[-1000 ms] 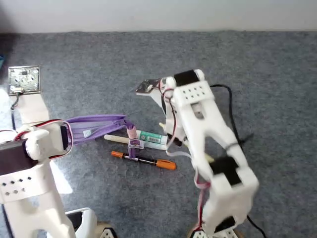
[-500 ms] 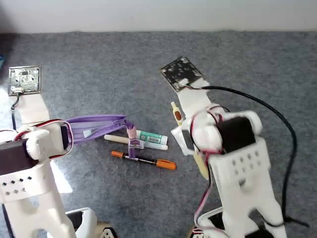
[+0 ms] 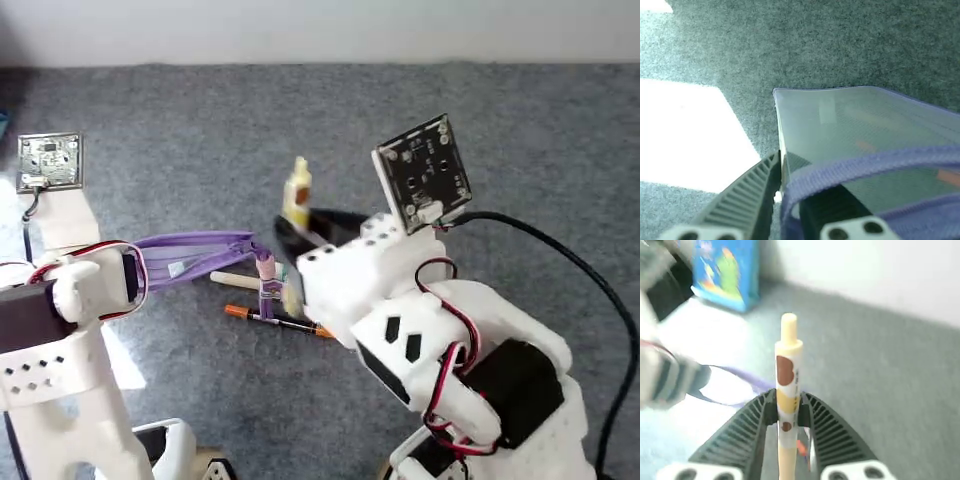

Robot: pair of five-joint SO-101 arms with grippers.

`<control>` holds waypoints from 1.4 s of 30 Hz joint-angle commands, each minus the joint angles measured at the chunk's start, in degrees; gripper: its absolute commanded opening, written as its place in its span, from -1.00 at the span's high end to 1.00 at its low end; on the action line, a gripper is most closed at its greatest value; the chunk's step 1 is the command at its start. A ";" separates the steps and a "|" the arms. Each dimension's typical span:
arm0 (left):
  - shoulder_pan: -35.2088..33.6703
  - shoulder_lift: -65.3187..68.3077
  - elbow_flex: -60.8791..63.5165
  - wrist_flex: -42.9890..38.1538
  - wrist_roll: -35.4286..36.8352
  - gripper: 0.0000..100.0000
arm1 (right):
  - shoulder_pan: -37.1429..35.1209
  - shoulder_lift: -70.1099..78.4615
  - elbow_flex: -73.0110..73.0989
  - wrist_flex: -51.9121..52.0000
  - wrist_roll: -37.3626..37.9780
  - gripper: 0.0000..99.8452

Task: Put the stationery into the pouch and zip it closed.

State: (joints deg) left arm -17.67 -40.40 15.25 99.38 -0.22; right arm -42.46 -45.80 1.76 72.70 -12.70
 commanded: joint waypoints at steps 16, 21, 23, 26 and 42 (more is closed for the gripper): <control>0.18 0.26 -0.66 0.26 0.97 0.98 | -12.09 13.67 3.43 -35.82 7.47 0.98; 0.18 0.18 -0.66 0.26 0.97 0.98 | -12.26 13.67 10.02 -36.18 7.74 0.98; 0.18 0.09 -0.66 0.26 0.97 0.98 | -12.18 13.67 12.48 -36.26 7.74 0.98; 0.18 0.09 -0.66 0.26 0.97 0.98 | -12.18 13.67 15.30 -36.35 7.74 0.97; 0.09 0.09 -0.75 0.26 0.97 0.98 | -0.84 2.95 17.05 -23.87 7.47 0.74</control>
State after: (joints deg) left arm -17.67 -40.40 15.25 99.38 -0.22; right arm -49.49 -39.65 19.43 44.84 -5.76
